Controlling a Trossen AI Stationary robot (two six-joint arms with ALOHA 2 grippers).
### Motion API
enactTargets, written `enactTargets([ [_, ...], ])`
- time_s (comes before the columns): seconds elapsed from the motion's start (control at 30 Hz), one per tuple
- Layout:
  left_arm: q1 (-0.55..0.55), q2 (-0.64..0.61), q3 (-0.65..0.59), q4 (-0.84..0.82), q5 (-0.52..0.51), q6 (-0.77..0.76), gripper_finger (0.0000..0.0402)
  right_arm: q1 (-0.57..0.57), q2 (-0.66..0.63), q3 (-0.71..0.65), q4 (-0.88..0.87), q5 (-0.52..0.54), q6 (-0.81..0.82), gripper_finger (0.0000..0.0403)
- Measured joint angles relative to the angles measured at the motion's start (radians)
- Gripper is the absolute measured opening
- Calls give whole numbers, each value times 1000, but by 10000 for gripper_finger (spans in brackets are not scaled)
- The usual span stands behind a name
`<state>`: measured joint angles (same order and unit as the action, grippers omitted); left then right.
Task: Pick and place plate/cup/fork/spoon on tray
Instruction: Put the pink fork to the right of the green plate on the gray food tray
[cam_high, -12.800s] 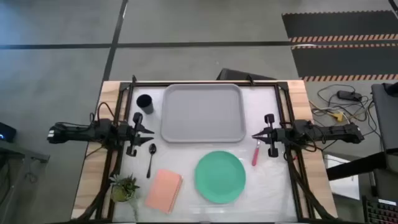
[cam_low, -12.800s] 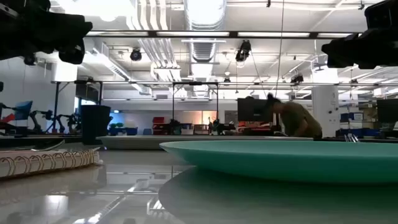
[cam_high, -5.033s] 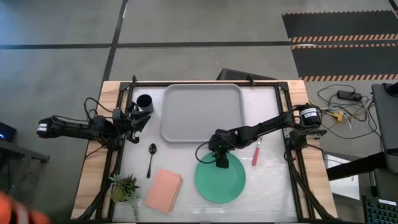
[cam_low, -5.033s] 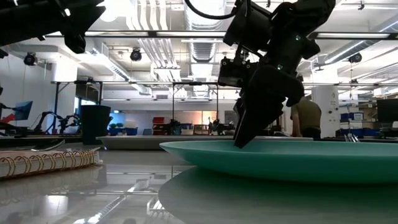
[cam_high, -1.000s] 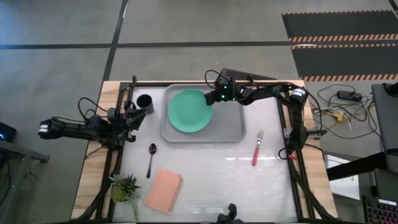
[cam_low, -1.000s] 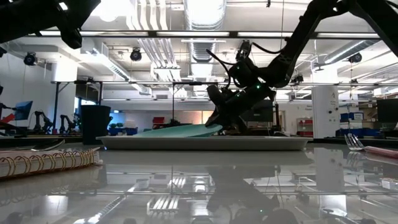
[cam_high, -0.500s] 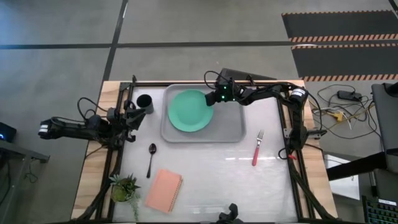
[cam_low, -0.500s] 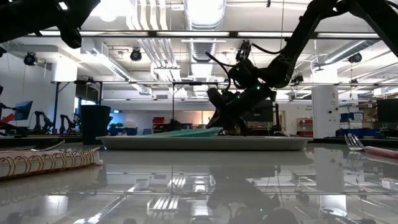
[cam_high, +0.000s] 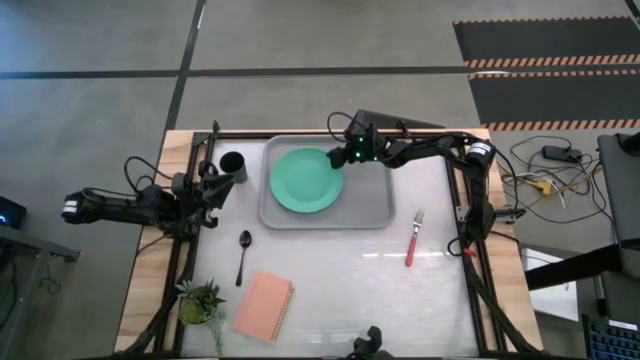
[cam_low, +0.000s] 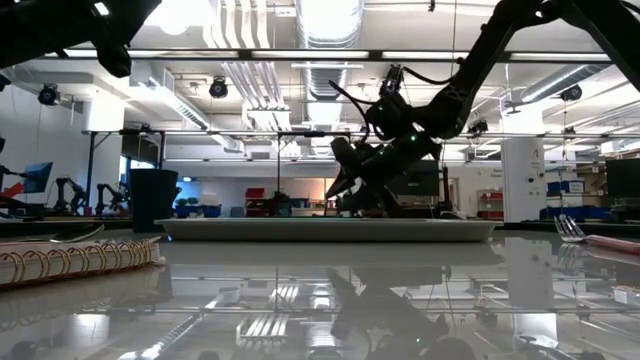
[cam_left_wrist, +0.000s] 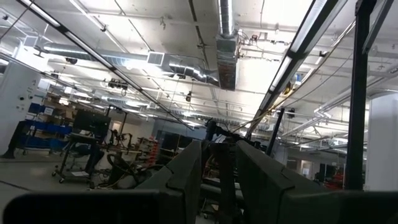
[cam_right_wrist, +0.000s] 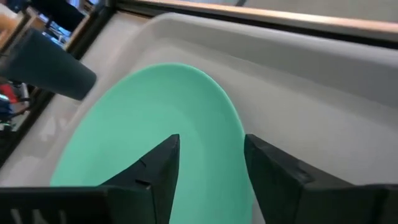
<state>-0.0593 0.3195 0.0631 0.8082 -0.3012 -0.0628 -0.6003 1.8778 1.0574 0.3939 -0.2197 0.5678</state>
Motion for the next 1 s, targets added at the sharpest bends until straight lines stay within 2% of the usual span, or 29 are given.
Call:
enactTargets([
  [0.2, 0, -1, 0, -2, -4, 0, 83, 11, -104, 2, -34, -49, -18, 173],
  [0.4, 0, 0, 0, -3, -26, 1, 83, 79, -301, 2, -260, -40, -173, 167],
  [0.57, 0, 8, 0, -3, -73, 11, 83, 208, -463, -47, -388, 46, -305, 157],
  [0.77, 0, 22, -4, -4, -128, 23, 83, 382, -622, -209, -331, 73, -370, 147],
  [1.0, 0, 51, -2, -4, -135, 18, 83, 521, -771, -481, -47, 72, -412, 137],
])
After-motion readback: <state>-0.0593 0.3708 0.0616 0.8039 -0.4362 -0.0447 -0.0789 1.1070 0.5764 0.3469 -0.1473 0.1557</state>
